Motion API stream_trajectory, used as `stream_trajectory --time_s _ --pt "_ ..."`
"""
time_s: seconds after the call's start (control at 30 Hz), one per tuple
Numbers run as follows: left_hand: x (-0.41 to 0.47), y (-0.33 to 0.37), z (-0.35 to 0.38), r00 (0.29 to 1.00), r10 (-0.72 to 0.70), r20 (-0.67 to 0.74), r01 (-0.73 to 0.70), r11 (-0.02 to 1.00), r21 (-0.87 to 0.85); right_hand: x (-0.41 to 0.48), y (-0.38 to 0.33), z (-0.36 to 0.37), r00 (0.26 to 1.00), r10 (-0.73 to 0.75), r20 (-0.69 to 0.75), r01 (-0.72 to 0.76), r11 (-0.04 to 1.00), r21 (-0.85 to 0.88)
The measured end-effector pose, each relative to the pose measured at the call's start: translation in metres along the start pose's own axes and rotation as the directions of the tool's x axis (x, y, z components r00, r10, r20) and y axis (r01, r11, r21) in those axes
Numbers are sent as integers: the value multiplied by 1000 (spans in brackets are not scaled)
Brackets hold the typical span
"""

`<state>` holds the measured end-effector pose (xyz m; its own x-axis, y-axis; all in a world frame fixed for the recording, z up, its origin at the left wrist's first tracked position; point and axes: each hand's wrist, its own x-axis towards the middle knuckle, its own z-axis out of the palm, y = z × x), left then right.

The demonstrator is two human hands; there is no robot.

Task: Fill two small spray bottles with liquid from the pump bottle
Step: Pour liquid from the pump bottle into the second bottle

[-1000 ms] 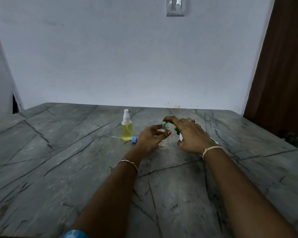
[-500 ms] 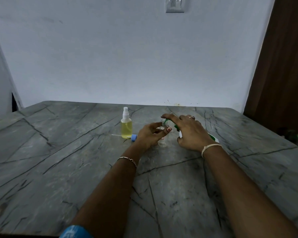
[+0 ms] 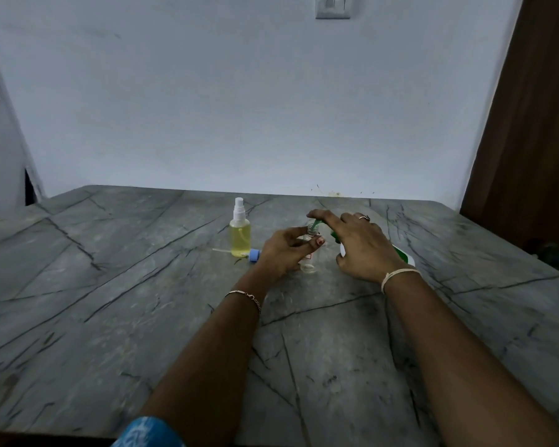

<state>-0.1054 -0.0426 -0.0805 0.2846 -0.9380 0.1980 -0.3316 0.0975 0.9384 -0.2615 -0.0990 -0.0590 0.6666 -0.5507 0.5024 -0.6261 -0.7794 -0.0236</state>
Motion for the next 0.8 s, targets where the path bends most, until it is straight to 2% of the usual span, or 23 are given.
stream_trajectory --time_s 0.37,0.57,0.8 --pt "2 -2 2 1000 15 -27 -14 1000 12 -3 2 -6 993 13 116 -20 998 64" --pt "1 -1 3 999 21 -39 -20 1000 15 -3 -4 -4 998 39 39 -38 999 -24" --pt "-1 2 1 1000 3 -19 -3 1000 15 3 -6 2 999 48 -23 -48 999 -5"
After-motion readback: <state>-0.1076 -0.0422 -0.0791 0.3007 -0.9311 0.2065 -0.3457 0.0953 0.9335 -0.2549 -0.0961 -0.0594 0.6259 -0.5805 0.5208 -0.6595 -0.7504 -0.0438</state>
